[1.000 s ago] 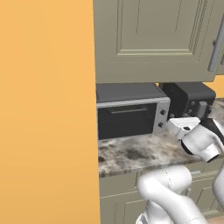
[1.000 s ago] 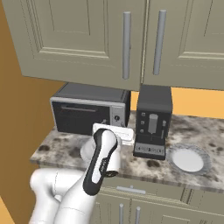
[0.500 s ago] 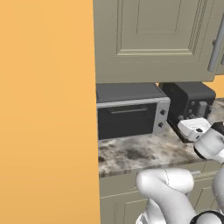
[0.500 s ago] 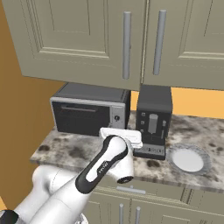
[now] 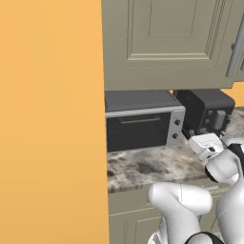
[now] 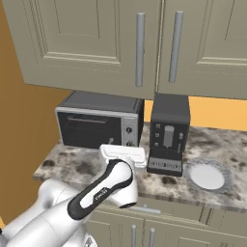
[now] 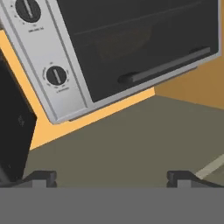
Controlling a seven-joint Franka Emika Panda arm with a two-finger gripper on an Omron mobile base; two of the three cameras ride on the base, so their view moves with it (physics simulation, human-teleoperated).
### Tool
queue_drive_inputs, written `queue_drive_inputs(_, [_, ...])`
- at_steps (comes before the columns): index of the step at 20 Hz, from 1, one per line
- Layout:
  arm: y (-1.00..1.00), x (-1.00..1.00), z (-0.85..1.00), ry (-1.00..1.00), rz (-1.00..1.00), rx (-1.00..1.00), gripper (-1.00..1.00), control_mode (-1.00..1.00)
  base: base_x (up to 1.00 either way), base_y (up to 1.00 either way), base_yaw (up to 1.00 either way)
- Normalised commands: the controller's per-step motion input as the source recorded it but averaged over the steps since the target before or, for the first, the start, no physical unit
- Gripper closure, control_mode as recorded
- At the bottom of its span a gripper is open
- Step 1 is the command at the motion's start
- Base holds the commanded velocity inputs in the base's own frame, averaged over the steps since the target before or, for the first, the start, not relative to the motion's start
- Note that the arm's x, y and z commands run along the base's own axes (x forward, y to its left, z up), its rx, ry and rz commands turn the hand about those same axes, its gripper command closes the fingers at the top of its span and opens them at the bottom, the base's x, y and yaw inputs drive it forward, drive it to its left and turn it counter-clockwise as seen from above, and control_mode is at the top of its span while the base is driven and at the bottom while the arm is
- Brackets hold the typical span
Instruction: Pull the toaster oven rack outwards. Pick up the baguette from the plate and place it on the toaster oven rack. Close the toaster oven door fully and set the temperature to the lowest setting.
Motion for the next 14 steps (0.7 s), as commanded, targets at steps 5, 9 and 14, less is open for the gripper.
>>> queue_drive_inputs(5, [0.36, 0.12, 0.00, -0.16, -0.03, 0.03, -1.00, -1.00, 0.00, 0.00, 0.00])
queue_drive_inputs(9, [0.01, 0.18, 0.00, -0.06, -0.06, 0.00, -1.00, -1.00, 0.00, 0.00, 0.00])
queue_drive_inputs(14, [0.00, 0.13, -0.10, 0.00, -0.03, 0.00, -1.00, -1.00, 0.00, 0.00, 0.00])
